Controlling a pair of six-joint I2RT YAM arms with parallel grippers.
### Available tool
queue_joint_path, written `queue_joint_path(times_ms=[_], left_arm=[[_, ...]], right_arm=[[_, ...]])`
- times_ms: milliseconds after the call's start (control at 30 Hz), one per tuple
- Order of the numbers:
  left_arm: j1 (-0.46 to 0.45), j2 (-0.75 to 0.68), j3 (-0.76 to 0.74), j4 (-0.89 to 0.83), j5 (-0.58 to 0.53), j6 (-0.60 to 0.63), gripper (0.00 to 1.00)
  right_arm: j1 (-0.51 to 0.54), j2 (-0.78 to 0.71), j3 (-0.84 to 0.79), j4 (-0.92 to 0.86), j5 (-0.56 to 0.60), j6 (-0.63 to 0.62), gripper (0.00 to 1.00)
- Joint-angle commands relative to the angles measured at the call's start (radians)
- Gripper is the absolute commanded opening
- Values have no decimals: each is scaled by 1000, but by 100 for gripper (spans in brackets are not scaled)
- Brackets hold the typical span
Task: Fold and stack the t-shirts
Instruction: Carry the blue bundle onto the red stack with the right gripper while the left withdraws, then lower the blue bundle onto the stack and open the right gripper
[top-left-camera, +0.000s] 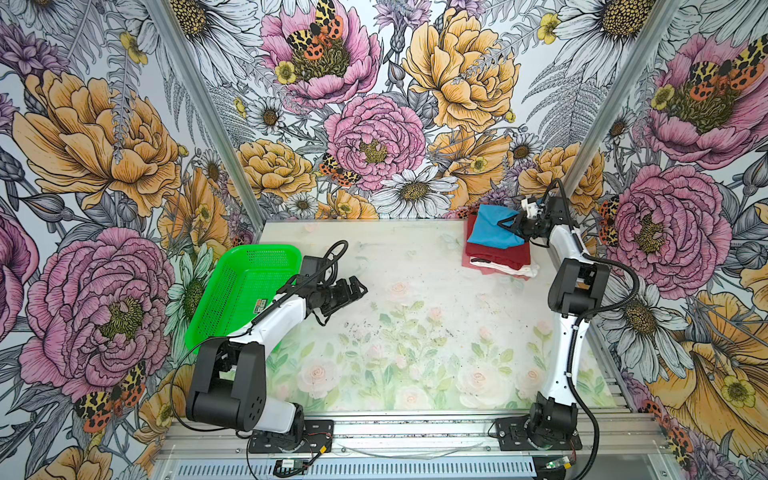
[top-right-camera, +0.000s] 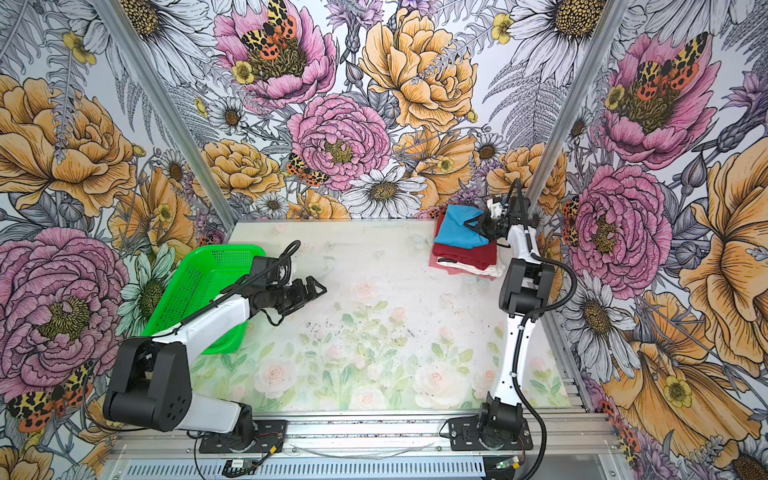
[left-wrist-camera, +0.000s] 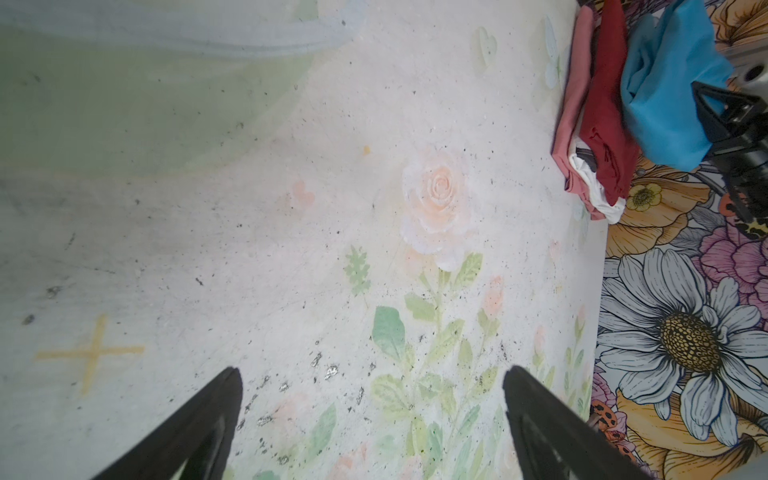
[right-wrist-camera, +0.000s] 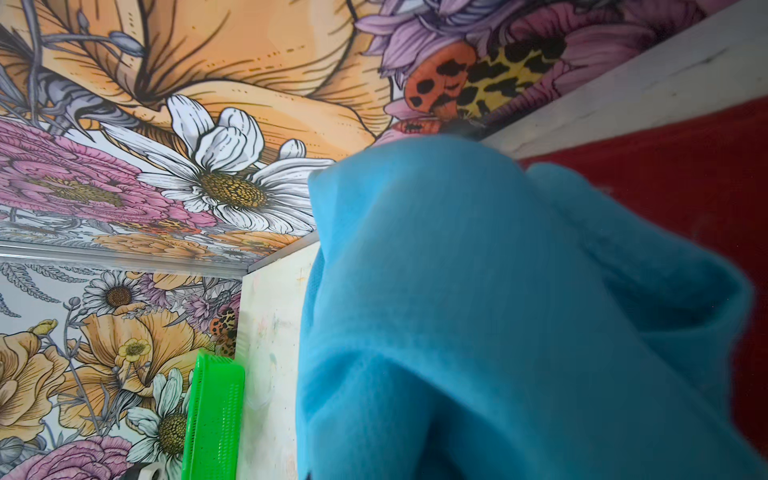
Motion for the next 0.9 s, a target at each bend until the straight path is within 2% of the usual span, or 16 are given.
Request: queue_joint_path(times_ms=[0,33,167,267,300,400,567,667,867], left_arm=[[12,0,-3,-5,-5,27,99],[12,5,0,-5,-3,25,99],[9,7,8,-4,-1,25,99],[9,5,5,-5,-1,27,99],[8,7,3,-4,-1,27,99],[4,10,3,-3,0,28,99],[-5,13,5,-3,-8,25,99],[-8,13,5,-3,-10,26,99],[-7,7,1,-3,-9,28,99]], right_arm=[[-10,-11,25,-21,-72,-33,6],[-16,-21,3,-23,-65,-43,11],[-49,-122,-106,-35,62,-104,65],[-75,-214,-146,-71,152,-154,86],[-82,-246,-153,-83,178,-170,99],[-88,-316,-153,-117,228,-191,99],[-43,-353,-167,-122,223,-207,100],[11,-329,-157,-120,210,-214,99],[99,-200,-147,-115,258,-225,99]])
